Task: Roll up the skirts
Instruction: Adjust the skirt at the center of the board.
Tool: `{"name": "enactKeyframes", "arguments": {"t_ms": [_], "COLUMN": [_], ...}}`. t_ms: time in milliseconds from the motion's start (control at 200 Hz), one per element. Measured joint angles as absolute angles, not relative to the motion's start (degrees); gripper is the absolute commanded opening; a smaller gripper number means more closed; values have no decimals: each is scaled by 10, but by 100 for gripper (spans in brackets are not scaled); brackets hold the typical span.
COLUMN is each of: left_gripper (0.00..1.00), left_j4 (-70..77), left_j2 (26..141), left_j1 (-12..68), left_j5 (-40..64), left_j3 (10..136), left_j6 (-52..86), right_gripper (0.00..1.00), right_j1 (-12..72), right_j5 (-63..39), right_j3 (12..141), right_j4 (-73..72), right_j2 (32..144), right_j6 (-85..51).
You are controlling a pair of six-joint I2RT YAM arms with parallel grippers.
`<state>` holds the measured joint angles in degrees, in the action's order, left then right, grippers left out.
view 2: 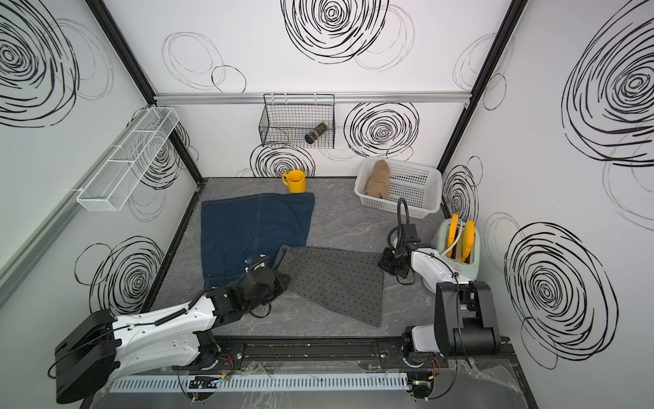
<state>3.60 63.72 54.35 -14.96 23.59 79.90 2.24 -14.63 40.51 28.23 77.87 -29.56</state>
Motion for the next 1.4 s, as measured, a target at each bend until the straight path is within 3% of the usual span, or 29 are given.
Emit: {"name": "enactKeyframes", "arguments": {"t_ms": [40, 210, 260, 325, 415, 480, 580, 710, 811, 991, 1171, 1396], "left_gripper": [25, 61, 70, 72, 69, 67, 66, 56, 45, 41, 36, 35], "left_j4": [43, 31, 17, -15, -61, -86, -161, -213, -210, -173, -166, -128], "left_j2": [659, 697, 689, 662, 605, 575, 587, 617, 651, 850, 958, 978], "left_j1": [561, 575, 575, 571, 547, 520, 487, 480, 481, 495, 482, 369], "left_j5": [-158, -173, -182, -194, -206, -206, -207, -202, -155, -62, -39, -61], "left_j3": [241, 268, 274, 280, 281, 290, 358, 460, 499, 579, 582, 554], "left_j6": [805, 807, 801, 796, 766, 725, 648, 558, 507, 449, 421, 415], "right_gripper": [6, 7, 12, 23, 39, 43, 44, 44, 44, 42, 41, 42], "right_j1": [13, -7, -7, -8, -9, -9, -8, 15, 89, 203, 181, 68], "right_j5": [-141, -123, -120, -116, -110, -105, -88, -58, -52, -98, -138, -205], "right_j3": [405, 405, 405, 406, 406, 406, 406, 424, 444, 475, 471, 426], "right_j4": [283, 282, 281, 280, 278, 279, 284, 305, 297, 277, 254, 213], "right_j2": [772, 768, 771, 779, 785, 783, 762, 721, 704, 757, 840, 880], "right_j6": [-297, -307, -309, -310, -311, -309, -309, -309, -308, -310, -310, -306]}}
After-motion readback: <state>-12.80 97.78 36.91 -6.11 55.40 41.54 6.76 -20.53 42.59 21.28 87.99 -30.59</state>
